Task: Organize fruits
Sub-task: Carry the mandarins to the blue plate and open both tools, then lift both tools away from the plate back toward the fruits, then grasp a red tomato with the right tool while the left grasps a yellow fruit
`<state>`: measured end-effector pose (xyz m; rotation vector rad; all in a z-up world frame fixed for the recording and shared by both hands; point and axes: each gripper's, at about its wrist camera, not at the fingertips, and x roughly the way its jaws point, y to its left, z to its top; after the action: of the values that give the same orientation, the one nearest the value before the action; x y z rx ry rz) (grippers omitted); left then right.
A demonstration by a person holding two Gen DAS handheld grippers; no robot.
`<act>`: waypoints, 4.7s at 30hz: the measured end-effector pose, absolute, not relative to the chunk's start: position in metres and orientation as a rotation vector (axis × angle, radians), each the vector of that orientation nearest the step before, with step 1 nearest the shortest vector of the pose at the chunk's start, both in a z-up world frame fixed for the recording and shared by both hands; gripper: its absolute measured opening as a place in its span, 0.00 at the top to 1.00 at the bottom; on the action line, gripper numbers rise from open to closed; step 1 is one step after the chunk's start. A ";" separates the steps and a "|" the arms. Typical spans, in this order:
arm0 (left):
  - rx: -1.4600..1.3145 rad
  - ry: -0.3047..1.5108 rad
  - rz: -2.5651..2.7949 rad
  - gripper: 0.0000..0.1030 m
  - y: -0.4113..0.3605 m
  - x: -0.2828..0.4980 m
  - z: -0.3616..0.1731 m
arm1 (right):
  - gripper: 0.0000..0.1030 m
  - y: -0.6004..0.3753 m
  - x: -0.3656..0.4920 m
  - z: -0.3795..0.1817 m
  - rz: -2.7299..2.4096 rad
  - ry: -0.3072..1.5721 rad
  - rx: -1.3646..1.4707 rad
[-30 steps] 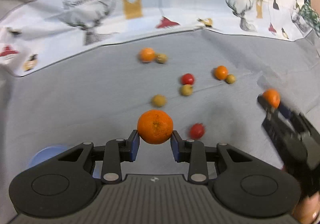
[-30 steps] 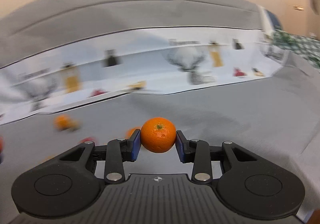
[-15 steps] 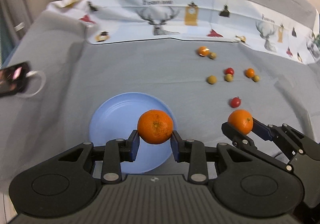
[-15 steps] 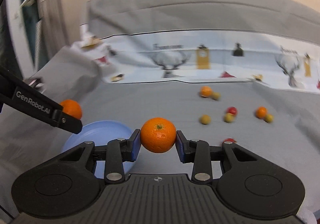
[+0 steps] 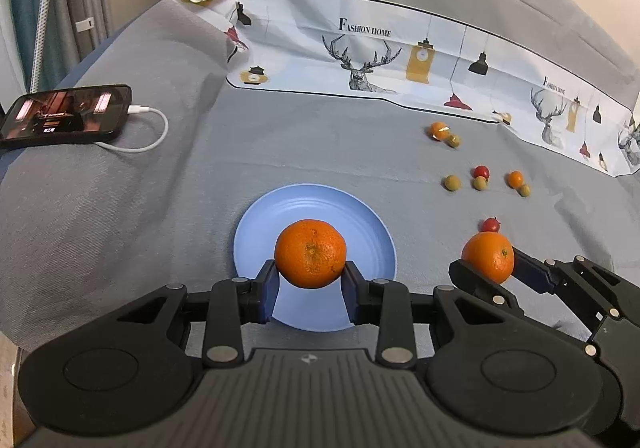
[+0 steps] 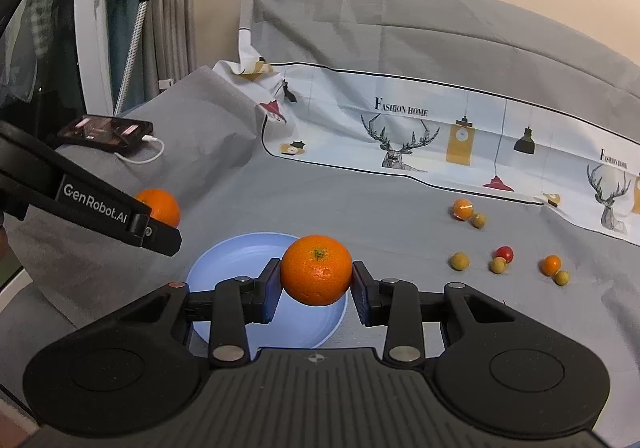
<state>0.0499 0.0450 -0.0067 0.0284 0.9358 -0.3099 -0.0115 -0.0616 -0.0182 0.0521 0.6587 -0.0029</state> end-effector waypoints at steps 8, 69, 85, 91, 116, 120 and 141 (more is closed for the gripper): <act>0.015 0.955 -0.297 0.64 0.048 0.063 -0.016 | 0.63 -0.058 -0.001 -0.025 -0.004 0.688 0.032; 0.178 0.965 -0.135 0.00 0.043 -0.014 0.012 | 0.01 -0.048 -0.075 0.009 -0.009 0.641 0.016; 0.166 0.965 -0.135 0.00 0.050 -0.015 0.013 | 0.01 -0.042 -0.085 0.016 -0.009 0.612 0.000; 0.166 0.972 -0.132 0.00 0.050 -0.012 0.010 | 0.01 -0.044 -0.084 0.015 -0.007 0.623 0.008; 0.241 1.073 -0.142 0.00 -0.001 0.034 -0.012 | 0.01 -0.097 -0.054 -0.027 -0.107 0.723 0.197; 0.270 1.088 -0.149 0.00 -0.021 0.047 -0.018 | 0.01 -0.120 -0.046 -0.039 -0.139 0.763 0.275; 0.374 1.153 -0.158 0.00 -0.102 0.103 -0.054 | 0.01 -0.227 -0.002 -0.125 -0.334 0.914 0.495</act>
<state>0.1028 -0.1015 -0.0538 0.3743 1.1531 -0.1580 -0.0025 -0.2269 -0.1251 0.4952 0.9145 -0.3342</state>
